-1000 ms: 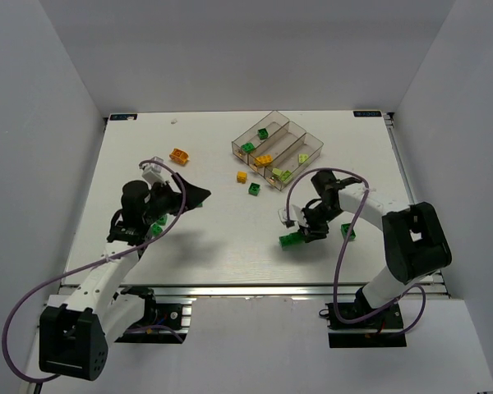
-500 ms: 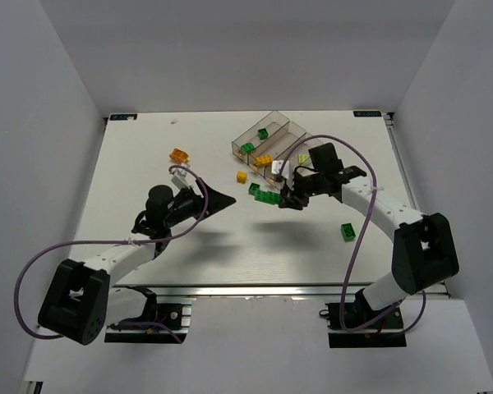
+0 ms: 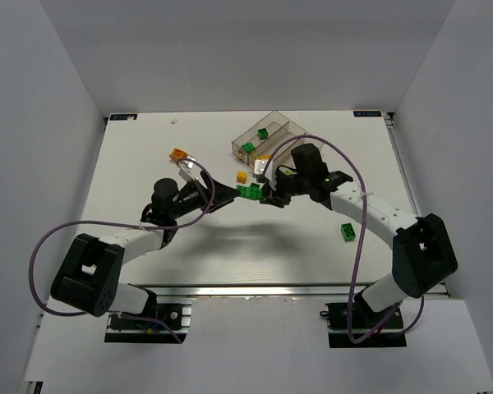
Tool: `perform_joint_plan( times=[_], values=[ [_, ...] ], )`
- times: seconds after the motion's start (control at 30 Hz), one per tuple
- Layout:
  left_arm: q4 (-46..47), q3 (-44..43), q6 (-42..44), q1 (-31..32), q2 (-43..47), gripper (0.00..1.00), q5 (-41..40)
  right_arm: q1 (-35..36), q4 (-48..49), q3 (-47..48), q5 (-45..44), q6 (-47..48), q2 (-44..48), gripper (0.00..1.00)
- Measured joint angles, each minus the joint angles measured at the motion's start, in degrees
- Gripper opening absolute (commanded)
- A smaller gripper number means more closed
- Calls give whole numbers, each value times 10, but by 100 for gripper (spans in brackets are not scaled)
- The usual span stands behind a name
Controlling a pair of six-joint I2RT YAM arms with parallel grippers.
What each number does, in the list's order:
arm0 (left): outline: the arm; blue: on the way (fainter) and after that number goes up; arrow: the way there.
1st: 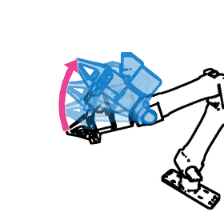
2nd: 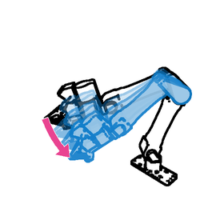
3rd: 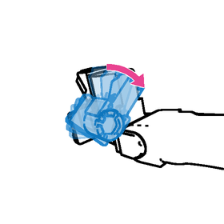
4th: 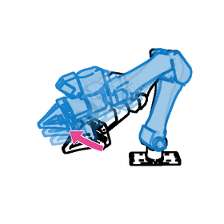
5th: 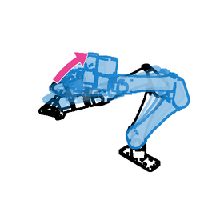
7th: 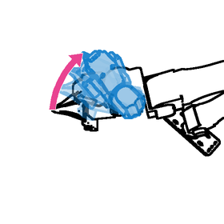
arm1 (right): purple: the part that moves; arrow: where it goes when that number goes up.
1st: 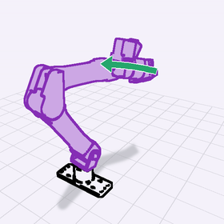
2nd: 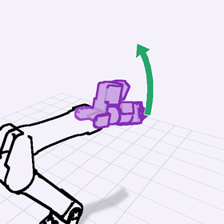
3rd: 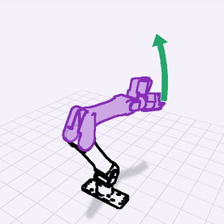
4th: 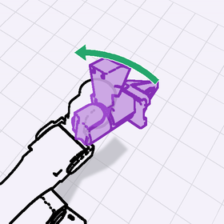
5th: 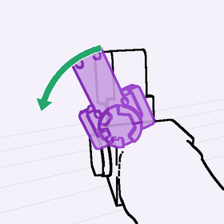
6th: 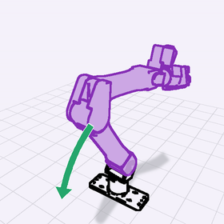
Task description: Sort the legos into containers by color
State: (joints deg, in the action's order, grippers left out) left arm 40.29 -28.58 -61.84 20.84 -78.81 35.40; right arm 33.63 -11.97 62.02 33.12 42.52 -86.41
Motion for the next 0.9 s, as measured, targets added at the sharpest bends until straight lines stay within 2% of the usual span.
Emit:
perform_joint_plan(
  times=[0.33, 0.47, 0.67, 0.7, 0.73, 0.8, 0.9],
  values=[
    [18, -2, -10, 0, -5, 74, 13, 14, 6, 0, -1, -5, -3, 0],
    [23, -4, -13, 0, -10, 66, 16, 24, 7, 0, 0, -6, -3, 0],
    [34, -5, -22, 0, -33, 34, 24, 31, 15, 0, -1, -10, -3, 0],
    [36, -5, -23, 0, -35, 28, 24, 31, 14, 0, -2, -10, -3, 0],
    [39, -6, -24, 0, -35, 12, 26, 31, 14, 0, -2, -10, -3, 0],
    [47, -9, -26, 0, -35, 0, 27, 31, 15, 0, -2, -10, -3, 0],
    [50, -11, -26, 0, -35, 0, 28, 31, 15, 0, -2, -10, -3, 0]
  ],
)
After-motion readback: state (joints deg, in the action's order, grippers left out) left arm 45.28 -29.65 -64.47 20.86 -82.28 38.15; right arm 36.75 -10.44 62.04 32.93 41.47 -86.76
